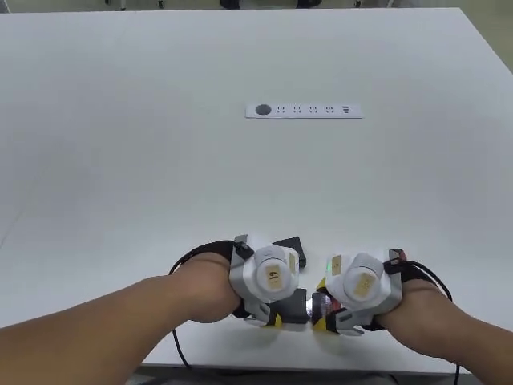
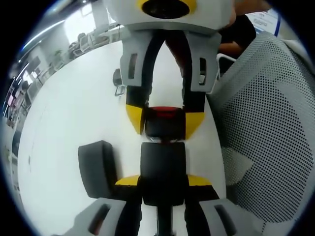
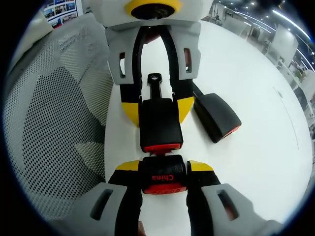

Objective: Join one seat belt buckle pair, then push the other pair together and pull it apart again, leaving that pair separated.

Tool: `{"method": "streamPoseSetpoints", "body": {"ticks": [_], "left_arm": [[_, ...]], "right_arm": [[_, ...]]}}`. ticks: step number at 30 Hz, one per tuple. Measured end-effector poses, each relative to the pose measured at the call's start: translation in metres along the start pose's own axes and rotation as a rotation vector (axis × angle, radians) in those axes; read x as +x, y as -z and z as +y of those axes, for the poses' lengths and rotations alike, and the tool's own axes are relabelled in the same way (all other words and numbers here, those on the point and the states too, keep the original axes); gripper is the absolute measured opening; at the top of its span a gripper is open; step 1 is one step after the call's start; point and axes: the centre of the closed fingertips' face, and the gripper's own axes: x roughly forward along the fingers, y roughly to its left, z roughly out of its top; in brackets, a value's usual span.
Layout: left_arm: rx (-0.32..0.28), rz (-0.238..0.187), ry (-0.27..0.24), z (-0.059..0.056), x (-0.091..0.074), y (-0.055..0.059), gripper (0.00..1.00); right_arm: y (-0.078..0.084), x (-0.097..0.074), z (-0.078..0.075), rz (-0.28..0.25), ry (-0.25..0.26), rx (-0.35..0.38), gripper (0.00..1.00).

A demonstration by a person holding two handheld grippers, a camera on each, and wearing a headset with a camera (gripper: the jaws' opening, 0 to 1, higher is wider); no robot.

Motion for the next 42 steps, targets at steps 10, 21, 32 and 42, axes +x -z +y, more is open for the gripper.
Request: {"method": "streamPoseSetpoints", "body": {"ticks": [10, 21, 32, 42], "left_arm": [[-0.002, -0.003, -0.001, -0.0002, 0.0015, 0.0004, 0.33], [-0.020, -0.033, -0.014, -0.0043, -0.0014, 0.0019, 0.33], [-0.027, -0.023, -0.008, -0.0020, -0.0017, 0.0016, 0.33], [-0.042, -0.004, -0.012, -0.0017, -0.0022, 0.0030, 0.33]], "right_arm": [[-0.0001, 0.0010, 0.0000, 0.000, 0.000, 0.008, 0.33], [0.0002, -0.0036, 0.0017, -0.003, 0.004, -0.025, 0.33], [-0.0007, -0.0052, 0.0035, 0.000, 0.002, -0.029, 0.33], [0.0007, -0.0038, 0.0030, 0.012, 0.012, -0.023, 0.34]]}}
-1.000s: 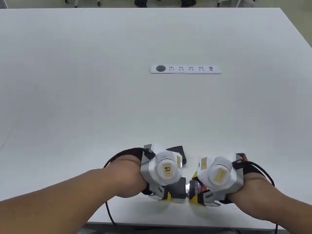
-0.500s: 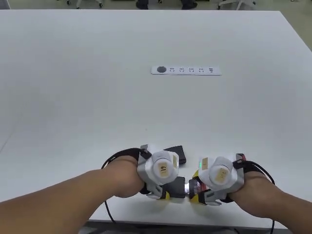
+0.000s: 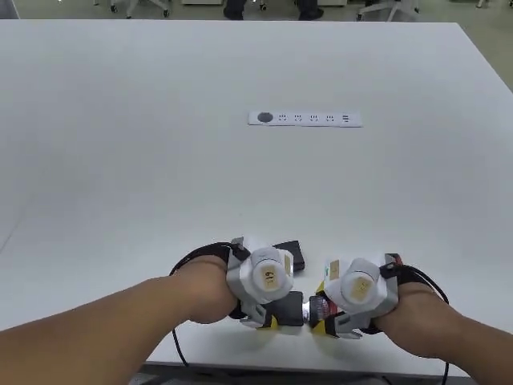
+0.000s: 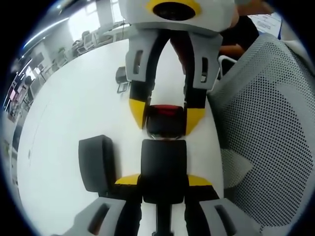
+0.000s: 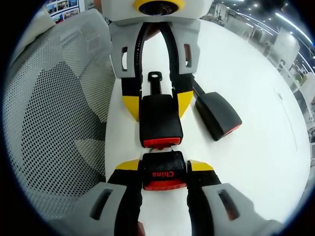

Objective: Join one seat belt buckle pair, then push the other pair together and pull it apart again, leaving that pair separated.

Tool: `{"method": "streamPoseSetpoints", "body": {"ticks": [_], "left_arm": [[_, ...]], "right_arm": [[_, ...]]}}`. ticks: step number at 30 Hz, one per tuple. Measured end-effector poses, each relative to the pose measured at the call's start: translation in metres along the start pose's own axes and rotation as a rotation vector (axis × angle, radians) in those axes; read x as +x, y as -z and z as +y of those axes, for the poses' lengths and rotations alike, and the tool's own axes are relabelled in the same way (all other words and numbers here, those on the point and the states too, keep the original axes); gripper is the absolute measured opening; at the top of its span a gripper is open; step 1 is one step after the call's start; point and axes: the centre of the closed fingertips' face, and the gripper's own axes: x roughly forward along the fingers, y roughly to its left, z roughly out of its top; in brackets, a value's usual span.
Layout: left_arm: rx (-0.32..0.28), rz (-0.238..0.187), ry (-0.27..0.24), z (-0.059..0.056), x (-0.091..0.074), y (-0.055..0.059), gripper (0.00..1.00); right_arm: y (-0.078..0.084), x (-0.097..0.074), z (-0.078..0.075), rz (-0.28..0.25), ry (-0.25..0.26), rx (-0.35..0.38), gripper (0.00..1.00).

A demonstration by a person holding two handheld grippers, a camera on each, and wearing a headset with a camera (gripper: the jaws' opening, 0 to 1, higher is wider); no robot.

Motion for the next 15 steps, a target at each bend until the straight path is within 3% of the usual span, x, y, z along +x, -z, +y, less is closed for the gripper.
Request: {"method": "streamPoseSetpoints", "body": {"ticks": [8, 11, 15], "left_arm": [[-0.028, 0.018, -0.011, 0.0011, -0.0013, 0.0014, 0.34], [-0.065, 0.039, -0.023, 0.0004, -0.0024, 0.0027, 0.35], [-0.062, 0.056, -0.033, -0.0029, -0.0086, 0.0082, 0.34]], "right_arm": [[0.0021, 0.0002, -0.0017, -0.008, 0.000, 0.044, 0.35], [0.0012, -0.0004, -0.0009, 0.003, -0.003, 0.020, 0.35], [0.0020, -0.0020, -0.0021, 0.010, 0.015, 0.019, 0.35]]}}
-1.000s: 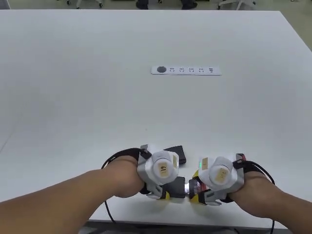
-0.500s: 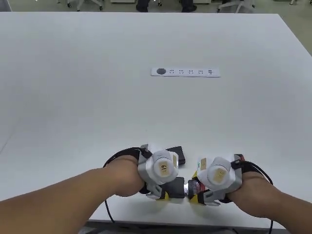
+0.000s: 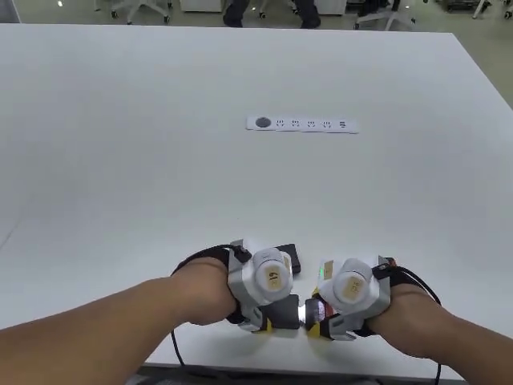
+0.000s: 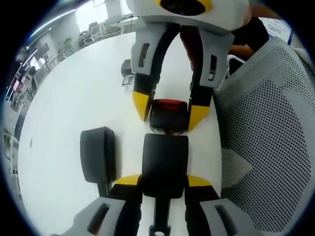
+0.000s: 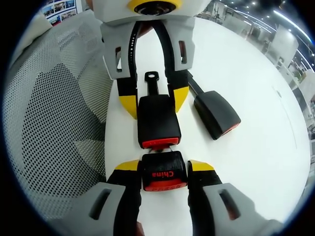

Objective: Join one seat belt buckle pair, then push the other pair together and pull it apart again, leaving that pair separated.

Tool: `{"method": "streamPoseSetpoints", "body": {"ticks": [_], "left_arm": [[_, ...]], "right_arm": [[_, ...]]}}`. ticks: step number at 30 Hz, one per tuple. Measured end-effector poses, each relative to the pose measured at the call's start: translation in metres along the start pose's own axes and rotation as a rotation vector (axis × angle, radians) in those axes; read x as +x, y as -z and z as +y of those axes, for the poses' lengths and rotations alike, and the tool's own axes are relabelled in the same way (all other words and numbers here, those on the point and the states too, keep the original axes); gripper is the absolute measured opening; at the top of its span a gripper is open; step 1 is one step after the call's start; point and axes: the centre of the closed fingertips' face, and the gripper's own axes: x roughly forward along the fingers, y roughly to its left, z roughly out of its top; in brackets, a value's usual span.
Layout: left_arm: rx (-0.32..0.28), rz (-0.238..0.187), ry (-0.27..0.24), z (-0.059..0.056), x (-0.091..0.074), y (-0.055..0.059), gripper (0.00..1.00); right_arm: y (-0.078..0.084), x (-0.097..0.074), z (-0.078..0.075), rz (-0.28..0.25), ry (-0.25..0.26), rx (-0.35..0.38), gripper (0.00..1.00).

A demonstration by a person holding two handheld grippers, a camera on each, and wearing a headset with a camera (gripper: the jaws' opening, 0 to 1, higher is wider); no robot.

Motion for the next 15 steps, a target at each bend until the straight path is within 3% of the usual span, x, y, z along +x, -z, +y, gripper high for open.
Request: {"method": "streamPoseSetpoints", "body": {"ticks": [2, 5, 8, 11, 15], "left_arm": [[-0.029, -0.008, -0.009, 0.001, -0.008, 0.002, 0.34], [-0.069, -0.056, -0.026, 0.009, -0.017, -0.001, 0.36], [-0.081, -0.062, -0.030, 0.013, -0.027, 0.000, 0.37], [-0.076, -0.069, -0.052, 0.022, -0.035, 0.001, 0.36], [-0.115, -0.078, -0.085, 0.042, -0.038, 0.000, 0.37]], "right_arm": [[0.000, -0.004, -0.001, -0.008, 0.000, 0.040, 0.35], [-0.005, -0.020, -0.003, -0.044, 0.004, 0.056, 0.33], [-0.007, -0.034, -0.010, -0.069, 0.019, 0.073, 0.33], [-0.004, -0.040, -0.016, -0.072, 0.024, 0.073, 0.32], [0.005, -0.048, -0.029, -0.063, 0.055, 0.061, 0.32]]}}
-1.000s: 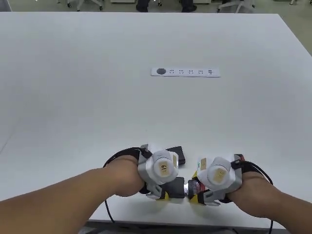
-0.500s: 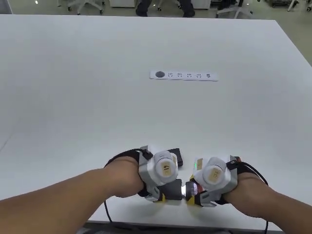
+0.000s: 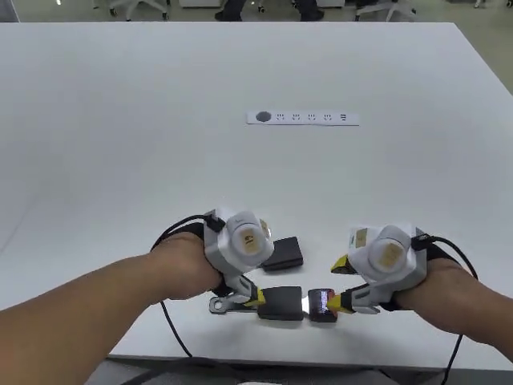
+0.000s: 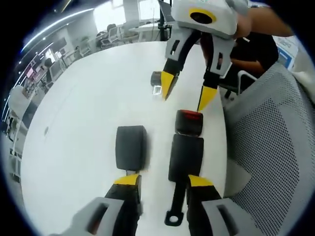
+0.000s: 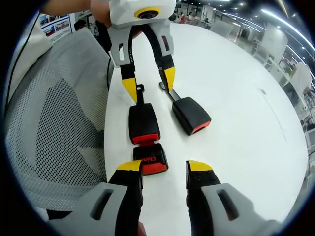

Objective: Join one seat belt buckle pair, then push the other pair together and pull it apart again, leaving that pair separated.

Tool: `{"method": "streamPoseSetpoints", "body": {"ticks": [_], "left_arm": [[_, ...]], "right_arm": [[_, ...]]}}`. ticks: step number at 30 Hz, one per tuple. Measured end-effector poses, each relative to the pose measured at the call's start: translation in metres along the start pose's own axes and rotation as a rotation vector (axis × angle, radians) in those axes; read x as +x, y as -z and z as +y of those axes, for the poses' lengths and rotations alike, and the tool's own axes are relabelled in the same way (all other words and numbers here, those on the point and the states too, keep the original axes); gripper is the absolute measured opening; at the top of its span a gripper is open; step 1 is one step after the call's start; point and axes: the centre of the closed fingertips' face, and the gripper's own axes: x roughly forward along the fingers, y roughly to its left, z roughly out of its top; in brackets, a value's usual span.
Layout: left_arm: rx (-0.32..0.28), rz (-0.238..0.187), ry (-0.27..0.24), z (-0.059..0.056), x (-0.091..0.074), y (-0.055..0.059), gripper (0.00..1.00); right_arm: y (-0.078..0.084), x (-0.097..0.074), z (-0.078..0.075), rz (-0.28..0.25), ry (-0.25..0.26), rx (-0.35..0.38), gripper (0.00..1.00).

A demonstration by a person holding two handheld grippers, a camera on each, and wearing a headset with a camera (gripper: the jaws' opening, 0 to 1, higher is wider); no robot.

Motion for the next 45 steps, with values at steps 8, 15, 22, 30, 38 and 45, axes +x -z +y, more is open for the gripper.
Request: {"method": "streamPoseSetpoints", "body": {"ticks": [8, 15, 22, 30, 38, 45], "left_arm": [[-0.009, 0.020, -0.033, 0.016, 0.006, -0.003, 0.43], [0.018, 0.048, -0.043, 0.036, 0.015, 0.000, 0.44], [0.015, 0.073, -0.048, 0.051, 0.026, -0.002, 0.45], [0.048, 0.098, -0.023, 0.057, 0.037, -0.015, 0.43], [0.117, 0.143, 0.047, 0.045, 0.049, -0.017, 0.35], [0.195, 0.168, 0.071, 0.042, 0.056, -0.015, 0.34]], "right_arm": [[0.037, -0.009, -0.027, 0.062, 0.053, 0.000, 0.33], [0.067, -0.019, -0.055, 0.105, 0.097, 0.014, 0.34], [0.075, -0.023, -0.076, 0.100, 0.104, -0.002, 0.35], [0.089, -0.021, -0.082, 0.117, 0.039, -0.021, 0.35], [0.102, -0.011, -0.084, 0.148, 0.021, -0.051, 0.33], [0.103, -0.011, -0.085, 0.154, 0.014, -0.009, 0.33]]}}
